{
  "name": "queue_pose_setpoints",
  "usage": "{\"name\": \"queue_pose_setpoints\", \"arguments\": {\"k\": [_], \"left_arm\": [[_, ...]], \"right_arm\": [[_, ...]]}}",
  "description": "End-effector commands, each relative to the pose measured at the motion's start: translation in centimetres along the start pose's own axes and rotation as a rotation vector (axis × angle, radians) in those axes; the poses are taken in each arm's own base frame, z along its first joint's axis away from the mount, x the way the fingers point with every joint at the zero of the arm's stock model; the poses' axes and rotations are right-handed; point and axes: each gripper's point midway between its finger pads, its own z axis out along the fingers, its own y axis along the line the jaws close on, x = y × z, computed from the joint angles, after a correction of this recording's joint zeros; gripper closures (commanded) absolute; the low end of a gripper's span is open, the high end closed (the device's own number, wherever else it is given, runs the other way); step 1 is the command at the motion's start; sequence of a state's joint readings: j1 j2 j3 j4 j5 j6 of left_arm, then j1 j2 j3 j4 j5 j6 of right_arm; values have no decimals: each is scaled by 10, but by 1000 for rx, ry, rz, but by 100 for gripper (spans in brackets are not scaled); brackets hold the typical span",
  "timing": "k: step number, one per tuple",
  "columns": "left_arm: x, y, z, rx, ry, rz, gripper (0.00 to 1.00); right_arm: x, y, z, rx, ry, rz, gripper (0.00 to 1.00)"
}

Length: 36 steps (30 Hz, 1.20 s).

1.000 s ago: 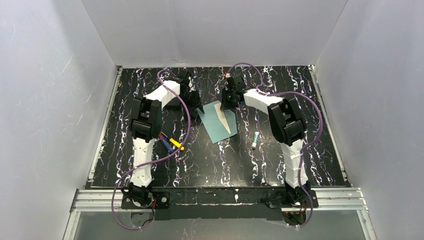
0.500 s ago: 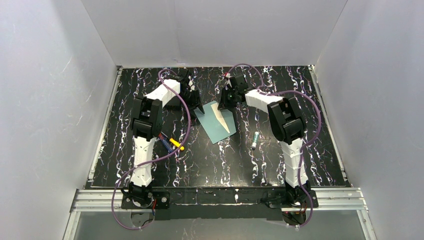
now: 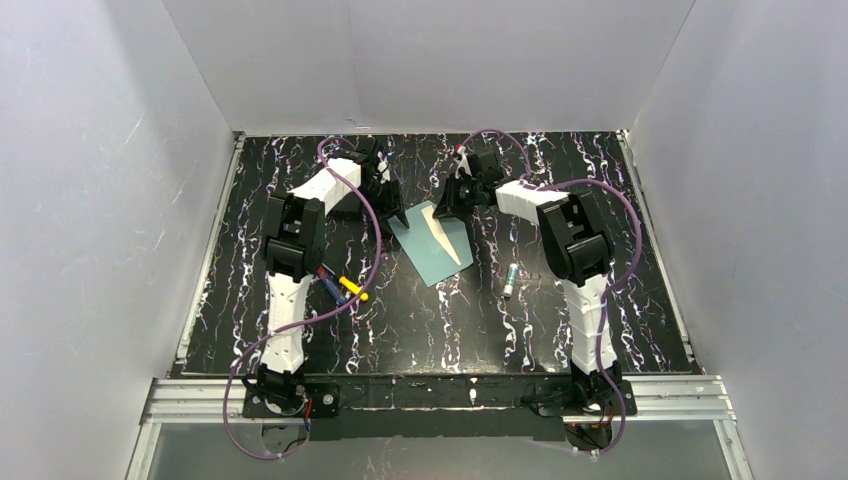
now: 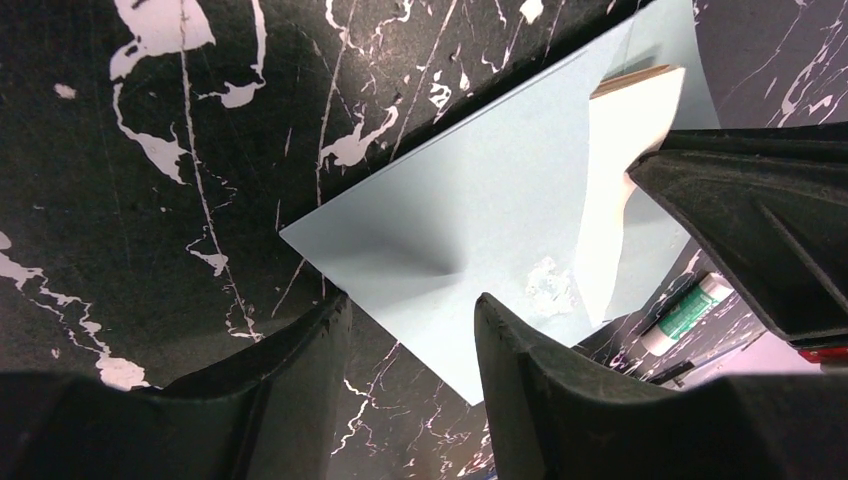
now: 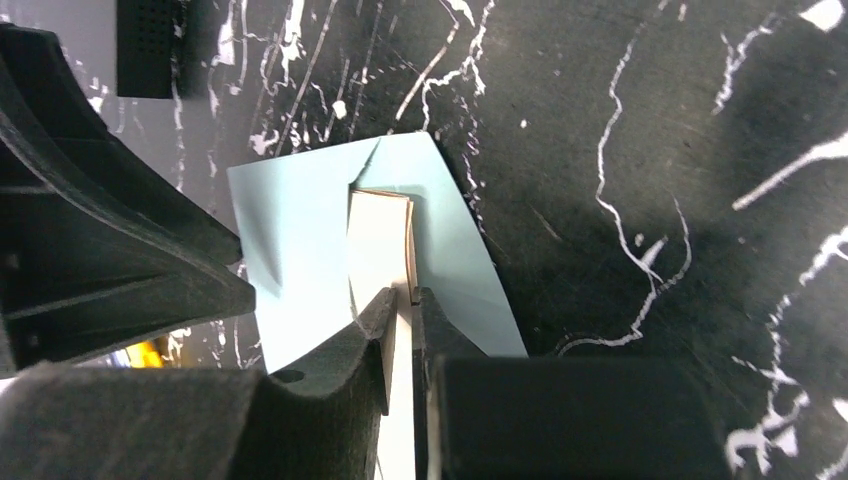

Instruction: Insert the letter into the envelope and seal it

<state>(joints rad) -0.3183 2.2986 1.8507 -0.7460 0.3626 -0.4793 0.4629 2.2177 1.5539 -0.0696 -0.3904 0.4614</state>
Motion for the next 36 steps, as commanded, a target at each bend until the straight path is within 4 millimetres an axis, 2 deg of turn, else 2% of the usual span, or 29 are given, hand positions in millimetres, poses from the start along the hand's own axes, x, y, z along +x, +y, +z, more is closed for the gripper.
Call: {"name": "queue_pose_setpoints", "arguments": {"k": [1, 5, 10, 16, 18, 20, 23, 26, 32, 36], "left_arm": [[6, 49, 43, -159, 36, 53, 51], [6, 51, 43, -172, 32, 60, 51], [4, 50, 42, -175, 26, 55, 51], [2, 43, 30, -158, 9, 2, 45], [2, 39, 23, -133, 2, -31, 42], [1, 29, 14, -85, -11, -57, 38], [2, 13, 2, -11, -36, -87, 36], [10, 9, -5, 9, -35, -130, 37], [35, 16, 1, -8, -17, -181, 39], [47, 13, 8, -8, 17, -194, 44]], "right_arm": [[2, 26, 9, -157, 6, 20, 82], [-1, 22, 12, -142, -35, 64, 85], [-5, 22, 9, -131, -37, 81, 84], [-38, 12, -25, -56, -118, 99, 66], [-42, 8, -37, -30, -118, 99, 63], [-37, 9, -47, -13, -96, 87, 62], [-17, 9, -51, -13, -48, 92, 63], [3, 6, -54, 5, -7, 95, 66], [21, 14, -58, 32, 11, 43, 70], [28, 9, -53, 70, 24, 32, 73]]}}
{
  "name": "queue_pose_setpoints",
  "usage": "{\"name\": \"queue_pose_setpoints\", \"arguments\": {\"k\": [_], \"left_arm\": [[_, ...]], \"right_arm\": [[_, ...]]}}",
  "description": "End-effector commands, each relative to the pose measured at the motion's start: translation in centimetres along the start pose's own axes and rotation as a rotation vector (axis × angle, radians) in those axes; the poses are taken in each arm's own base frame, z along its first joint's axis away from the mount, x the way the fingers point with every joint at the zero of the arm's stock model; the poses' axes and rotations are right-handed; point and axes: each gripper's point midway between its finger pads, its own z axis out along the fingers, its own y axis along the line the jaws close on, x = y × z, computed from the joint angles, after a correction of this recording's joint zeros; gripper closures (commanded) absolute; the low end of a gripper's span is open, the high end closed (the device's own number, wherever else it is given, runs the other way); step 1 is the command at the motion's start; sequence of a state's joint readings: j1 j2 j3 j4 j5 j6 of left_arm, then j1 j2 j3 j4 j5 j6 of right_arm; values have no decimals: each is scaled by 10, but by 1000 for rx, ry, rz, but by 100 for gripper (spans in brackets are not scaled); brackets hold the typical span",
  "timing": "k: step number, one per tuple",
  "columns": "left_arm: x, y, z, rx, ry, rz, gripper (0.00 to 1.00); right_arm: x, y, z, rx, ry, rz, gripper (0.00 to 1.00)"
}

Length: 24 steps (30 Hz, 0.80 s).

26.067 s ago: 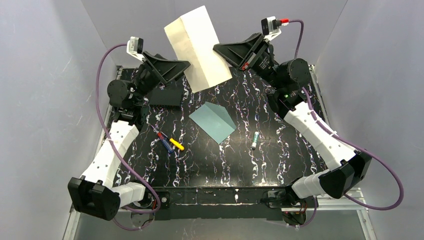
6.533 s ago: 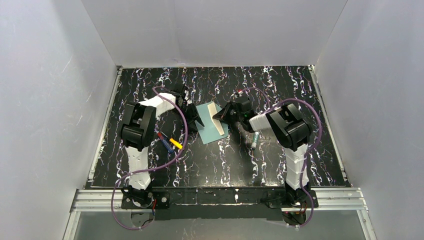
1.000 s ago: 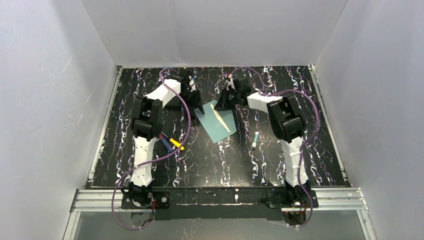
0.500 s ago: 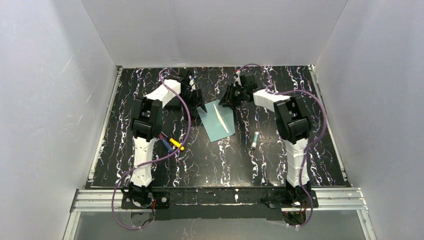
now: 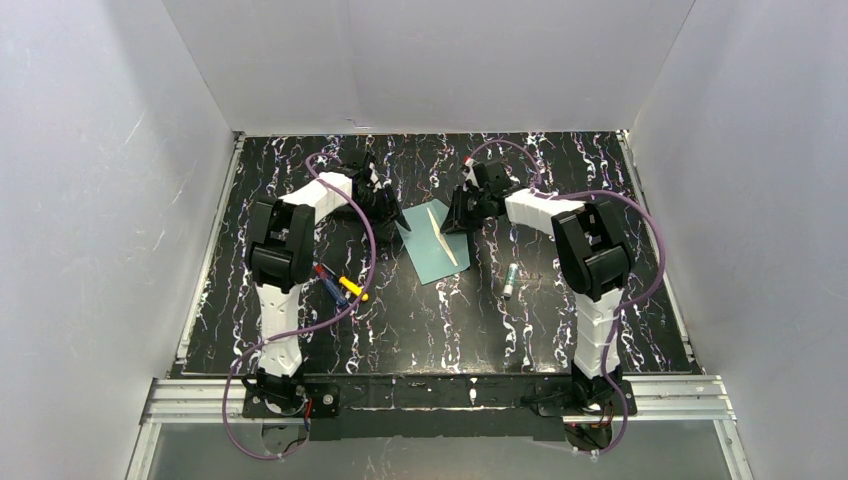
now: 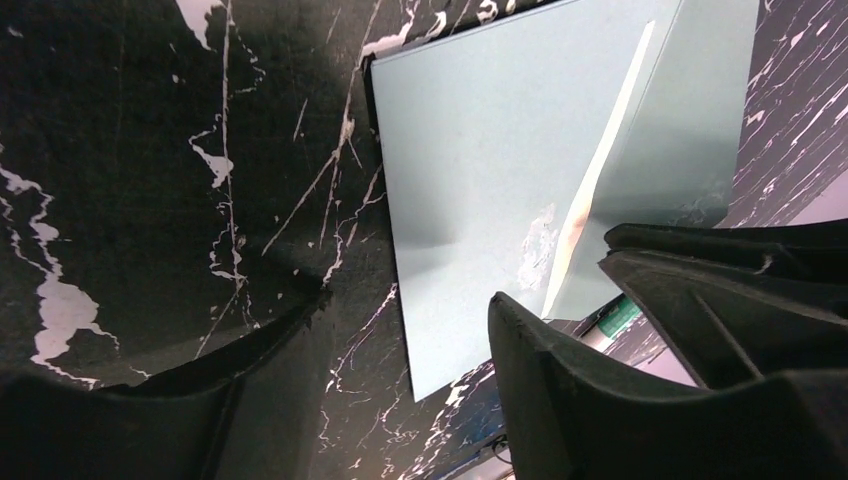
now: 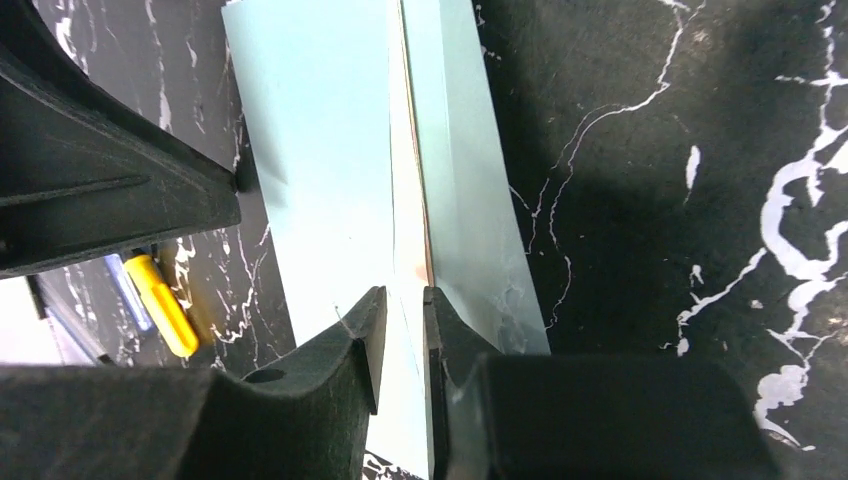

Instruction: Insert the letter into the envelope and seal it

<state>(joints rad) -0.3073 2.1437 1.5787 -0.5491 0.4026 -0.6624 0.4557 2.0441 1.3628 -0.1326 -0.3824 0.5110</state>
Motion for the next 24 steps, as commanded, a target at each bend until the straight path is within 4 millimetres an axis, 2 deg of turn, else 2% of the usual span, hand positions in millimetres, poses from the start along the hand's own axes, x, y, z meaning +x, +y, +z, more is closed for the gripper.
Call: {"name": "queue_pose_setpoints", "arguments": {"k": [1, 7, 15, 18, 24], "left_arm": [[29, 20, 14, -90, 62, -35, 46], [42, 25, 28, -108, 112, -104, 54], [48, 23, 36, -98, 142, -156, 56], [48, 21, 39, -88, 146, -180, 59], [49, 17, 42, -62, 149, -224, 62]], "right_arm": [[-5, 4, -8, 42, -32, -55, 73], [3, -11, 12, 69, 3, -28, 76], [21, -1, 24, -3, 57, 2, 82], [27, 4, 25, -24, 63, 32, 86], [33, 12, 26, -68, 62, 82, 88]]}}
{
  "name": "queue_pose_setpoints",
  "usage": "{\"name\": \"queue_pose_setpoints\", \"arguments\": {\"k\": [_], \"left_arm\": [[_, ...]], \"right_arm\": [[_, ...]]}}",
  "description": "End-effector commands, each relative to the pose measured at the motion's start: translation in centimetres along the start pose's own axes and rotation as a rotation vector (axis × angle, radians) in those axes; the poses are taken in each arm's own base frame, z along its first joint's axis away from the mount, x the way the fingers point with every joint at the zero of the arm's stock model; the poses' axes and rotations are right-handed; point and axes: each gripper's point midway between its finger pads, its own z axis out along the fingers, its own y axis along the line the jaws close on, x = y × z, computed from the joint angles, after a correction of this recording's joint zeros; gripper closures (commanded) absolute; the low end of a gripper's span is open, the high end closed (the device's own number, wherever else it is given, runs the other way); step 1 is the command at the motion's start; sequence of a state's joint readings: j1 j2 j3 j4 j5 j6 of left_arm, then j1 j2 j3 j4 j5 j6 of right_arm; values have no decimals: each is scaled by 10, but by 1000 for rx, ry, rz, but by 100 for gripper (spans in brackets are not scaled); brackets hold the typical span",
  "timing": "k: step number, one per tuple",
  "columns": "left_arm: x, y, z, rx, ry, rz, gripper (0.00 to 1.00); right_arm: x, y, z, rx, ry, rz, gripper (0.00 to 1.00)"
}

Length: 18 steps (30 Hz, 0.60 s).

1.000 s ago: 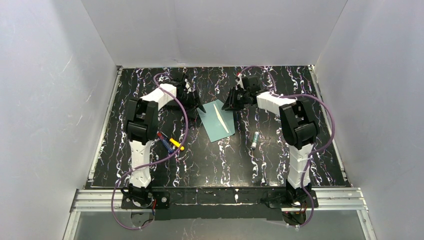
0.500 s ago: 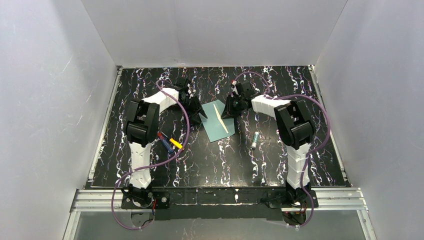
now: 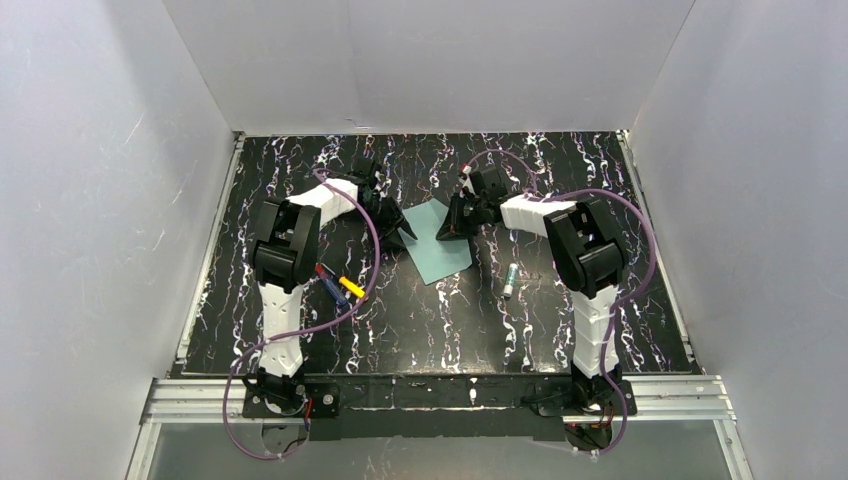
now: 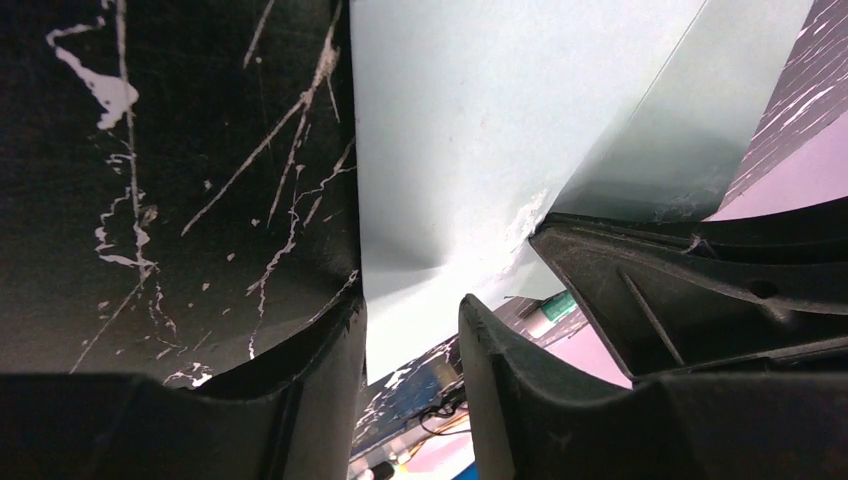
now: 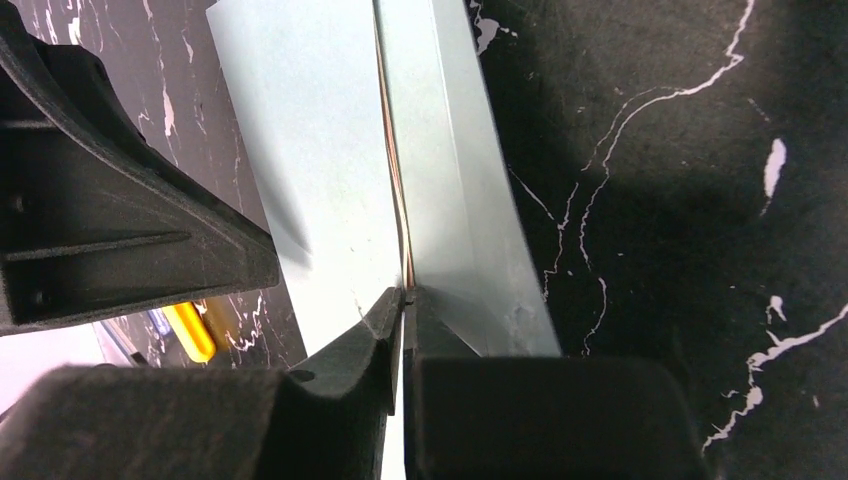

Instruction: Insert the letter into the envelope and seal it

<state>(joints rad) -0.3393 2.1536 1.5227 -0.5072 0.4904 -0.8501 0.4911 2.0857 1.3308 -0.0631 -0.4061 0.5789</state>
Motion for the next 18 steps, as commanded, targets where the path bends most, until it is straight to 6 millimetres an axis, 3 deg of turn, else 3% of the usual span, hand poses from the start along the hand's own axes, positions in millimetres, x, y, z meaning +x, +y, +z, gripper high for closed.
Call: {"name": "queue_pose_setpoints", "arguments": {"k": [1, 3, 7, 10, 14, 16, 18], "left_arm": [[14, 36, 28, -112, 46, -62, 62], [11, 38, 26, -125, 33, -54, 63], [3, 38, 12, -162, -9, 29, 59], [-7, 28, -8, -156, -63, 127, 51], [-15, 21, -42, -169, -154, 221, 43], [-19, 24, -67, -204, -222, 268, 38], [-20, 31, -90, -252, -285, 311, 32]], "right_arm": [[12, 5, 7, -34, 24, 42, 88], [6, 7, 2, -19, -1, 38, 86], [-22, 20, -17, 18, -80, -25, 70], [-48, 41, -36, 10, -143, -93, 55], [-70, 61, -66, 16, -216, -173, 48], [-74, 55, -88, 102, -254, -196, 46], [-71, 32, -113, 263, -290, -184, 42]]}}
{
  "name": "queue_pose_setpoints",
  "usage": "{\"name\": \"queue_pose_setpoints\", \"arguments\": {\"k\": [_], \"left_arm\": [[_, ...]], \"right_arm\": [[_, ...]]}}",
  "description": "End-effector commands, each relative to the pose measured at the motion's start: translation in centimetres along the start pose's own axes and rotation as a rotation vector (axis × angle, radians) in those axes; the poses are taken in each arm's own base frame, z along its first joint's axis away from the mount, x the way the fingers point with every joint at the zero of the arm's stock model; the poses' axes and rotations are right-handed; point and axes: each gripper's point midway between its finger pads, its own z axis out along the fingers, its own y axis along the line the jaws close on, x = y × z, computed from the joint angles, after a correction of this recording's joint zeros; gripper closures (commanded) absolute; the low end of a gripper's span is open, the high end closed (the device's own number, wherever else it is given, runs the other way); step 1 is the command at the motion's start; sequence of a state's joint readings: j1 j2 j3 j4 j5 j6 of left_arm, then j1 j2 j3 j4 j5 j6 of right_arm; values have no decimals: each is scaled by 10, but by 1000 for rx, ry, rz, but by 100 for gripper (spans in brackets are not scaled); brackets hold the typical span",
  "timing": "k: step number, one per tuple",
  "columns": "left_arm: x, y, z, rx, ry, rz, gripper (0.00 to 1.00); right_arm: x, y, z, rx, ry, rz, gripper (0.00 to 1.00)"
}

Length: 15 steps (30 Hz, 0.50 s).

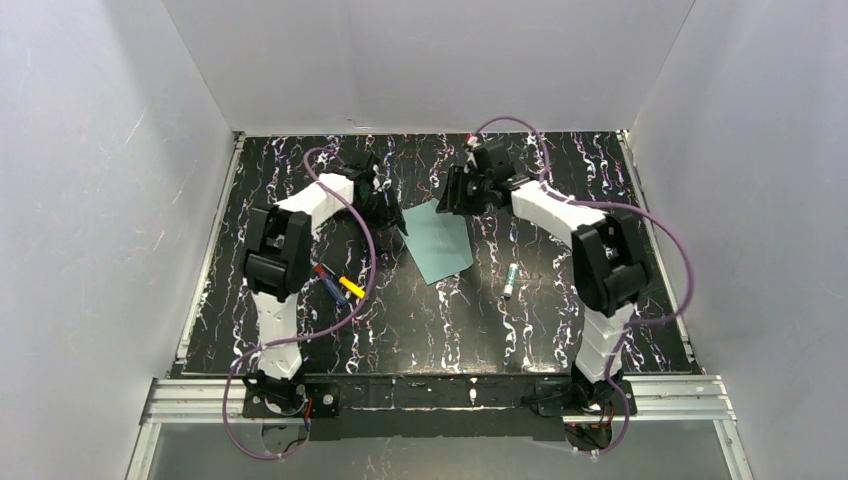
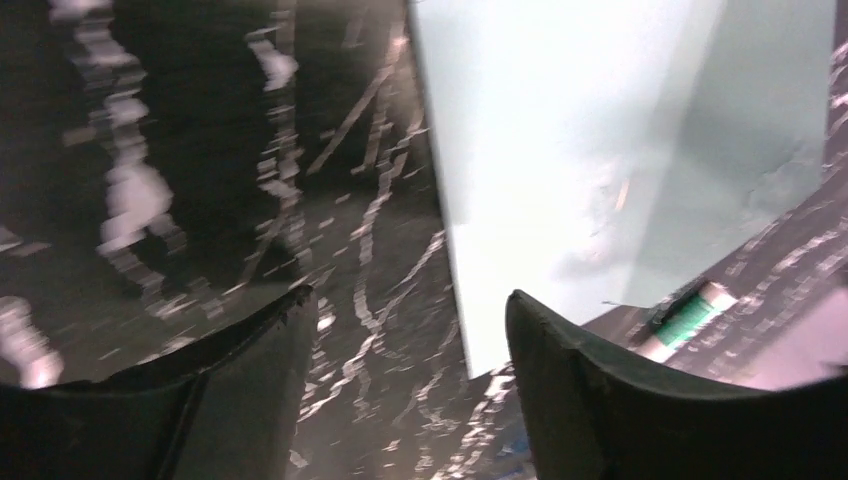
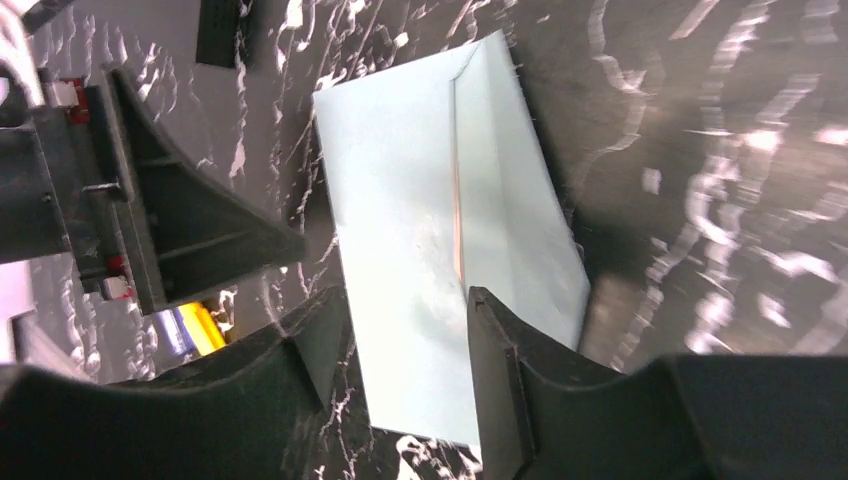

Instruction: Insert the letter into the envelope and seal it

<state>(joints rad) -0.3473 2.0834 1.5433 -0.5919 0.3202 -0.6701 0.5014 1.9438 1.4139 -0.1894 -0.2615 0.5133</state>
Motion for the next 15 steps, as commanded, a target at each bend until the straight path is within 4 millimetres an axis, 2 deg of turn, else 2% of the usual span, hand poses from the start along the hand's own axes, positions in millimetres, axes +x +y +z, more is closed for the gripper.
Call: {"name": "queue_pose_setpoints", "arguments": {"k": [1, 4, 6, 9, 12, 15], "left_arm": [[-14, 32, -74, -166, -199, 140, 25], [-18, 44, -114, -238, -313, 189, 3], [-19, 52, -139, -282, -393, 205, 2], [-19, 61, -167, -305, -466, 209, 2], [-12, 75, -183, -310, -482, 154, 2], [-5, 80, -189, -257, -493, 96, 2]], "right_arm": [[-32, -29, -75, 307, -151, -69, 39], [-4, -80, -125, 611, -126, -30, 30], [22, -101, -146, 715, -75, -17, 23], [63, -121, -157, 785, 25, 29, 18], [103, -125, -151, 745, 119, 119, 18], [120, -127, -140, 705, 146, 152, 25]]}}
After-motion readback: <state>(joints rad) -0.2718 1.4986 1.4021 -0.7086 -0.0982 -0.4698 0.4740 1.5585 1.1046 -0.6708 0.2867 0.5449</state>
